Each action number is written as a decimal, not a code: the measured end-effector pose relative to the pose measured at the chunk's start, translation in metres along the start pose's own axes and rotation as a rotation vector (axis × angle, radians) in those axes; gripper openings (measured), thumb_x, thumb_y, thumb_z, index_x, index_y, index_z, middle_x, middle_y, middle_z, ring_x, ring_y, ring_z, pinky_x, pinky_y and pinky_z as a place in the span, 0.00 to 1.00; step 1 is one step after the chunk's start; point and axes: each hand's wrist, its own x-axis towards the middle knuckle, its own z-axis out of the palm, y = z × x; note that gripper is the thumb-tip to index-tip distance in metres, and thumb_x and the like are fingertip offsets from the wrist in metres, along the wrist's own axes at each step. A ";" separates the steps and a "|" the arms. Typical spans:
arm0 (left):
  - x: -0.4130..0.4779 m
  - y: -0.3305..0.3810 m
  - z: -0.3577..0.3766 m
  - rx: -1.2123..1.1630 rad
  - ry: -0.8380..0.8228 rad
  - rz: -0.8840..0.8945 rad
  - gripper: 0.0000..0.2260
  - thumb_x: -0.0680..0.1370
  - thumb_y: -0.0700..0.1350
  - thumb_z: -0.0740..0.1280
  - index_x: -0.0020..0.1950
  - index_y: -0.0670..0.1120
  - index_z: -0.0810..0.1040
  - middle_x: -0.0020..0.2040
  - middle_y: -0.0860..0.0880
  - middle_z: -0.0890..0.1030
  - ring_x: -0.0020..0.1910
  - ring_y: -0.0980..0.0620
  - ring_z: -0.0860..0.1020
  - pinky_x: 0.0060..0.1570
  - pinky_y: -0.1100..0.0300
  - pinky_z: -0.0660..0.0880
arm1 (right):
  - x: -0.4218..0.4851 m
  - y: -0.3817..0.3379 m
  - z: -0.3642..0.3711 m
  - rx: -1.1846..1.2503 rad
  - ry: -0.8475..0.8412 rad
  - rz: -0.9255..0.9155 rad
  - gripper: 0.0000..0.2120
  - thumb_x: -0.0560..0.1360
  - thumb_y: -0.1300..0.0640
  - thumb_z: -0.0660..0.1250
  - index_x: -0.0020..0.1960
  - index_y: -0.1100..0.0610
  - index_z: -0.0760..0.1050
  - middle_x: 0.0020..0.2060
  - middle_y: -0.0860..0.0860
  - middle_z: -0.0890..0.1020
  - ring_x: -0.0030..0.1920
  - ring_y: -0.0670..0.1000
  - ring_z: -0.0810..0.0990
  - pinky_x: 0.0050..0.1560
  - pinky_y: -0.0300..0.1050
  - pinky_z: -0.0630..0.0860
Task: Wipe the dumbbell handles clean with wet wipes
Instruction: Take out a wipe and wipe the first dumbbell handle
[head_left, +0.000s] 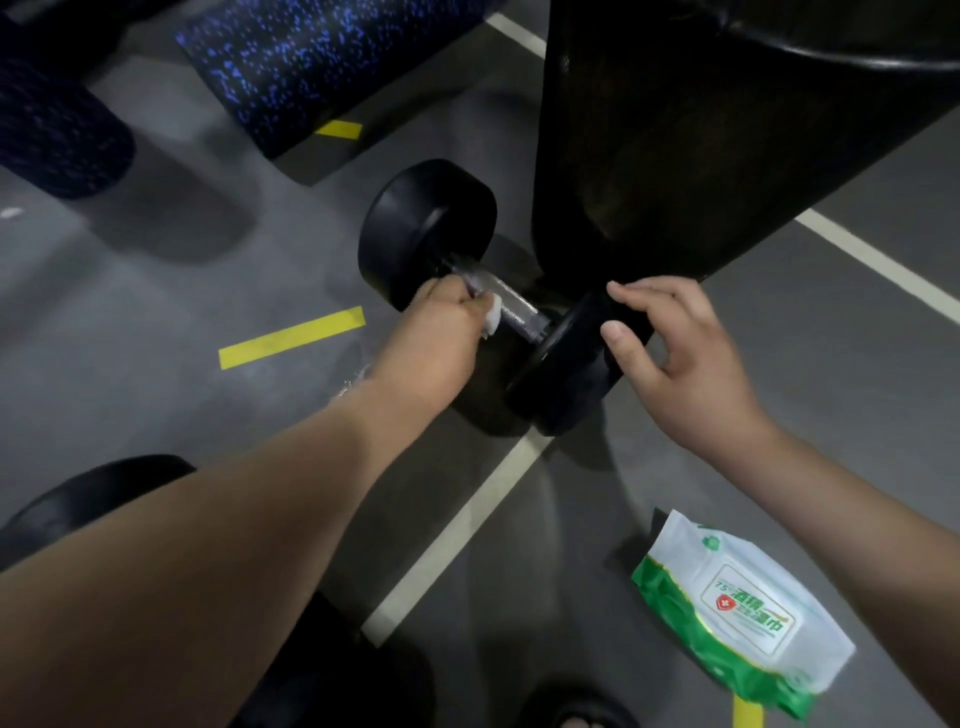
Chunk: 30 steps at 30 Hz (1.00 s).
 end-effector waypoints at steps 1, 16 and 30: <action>-0.003 0.004 -0.003 -0.124 0.040 -0.118 0.11 0.78 0.39 0.64 0.56 0.45 0.83 0.52 0.43 0.77 0.51 0.46 0.76 0.54 0.59 0.73 | 0.001 -0.003 -0.002 -0.015 -0.003 0.001 0.20 0.81 0.47 0.65 0.68 0.54 0.77 0.61 0.49 0.75 0.56 0.47 0.77 0.59 0.30 0.70; -0.097 0.055 -0.115 -0.904 0.144 -0.435 0.07 0.78 0.37 0.70 0.43 0.46 0.83 0.33 0.54 0.82 0.33 0.57 0.78 0.37 0.67 0.75 | -0.013 -0.142 -0.014 0.406 -0.233 0.221 0.06 0.73 0.49 0.75 0.47 0.47 0.79 0.40 0.45 0.83 0.39 0.42 0.80 0.43 0.40 0.76; -0.161 0.085 -0.186 -1.206 0.309 -0.751 0.11 0.86 0.45 0.59 0.46 0.45 0.74 0.45 0.43 0.78 0.45 0.46 0.77 0.43 0.54 0.78 | -0.079 -0.205 -0.049 0.531 -0.328 0.308 0.10 0.76 0.66 0.65 0.48 0.53 0.80 0.36 0.52 0.81 0.35 0.50 0.80 0.40 0.49 0.82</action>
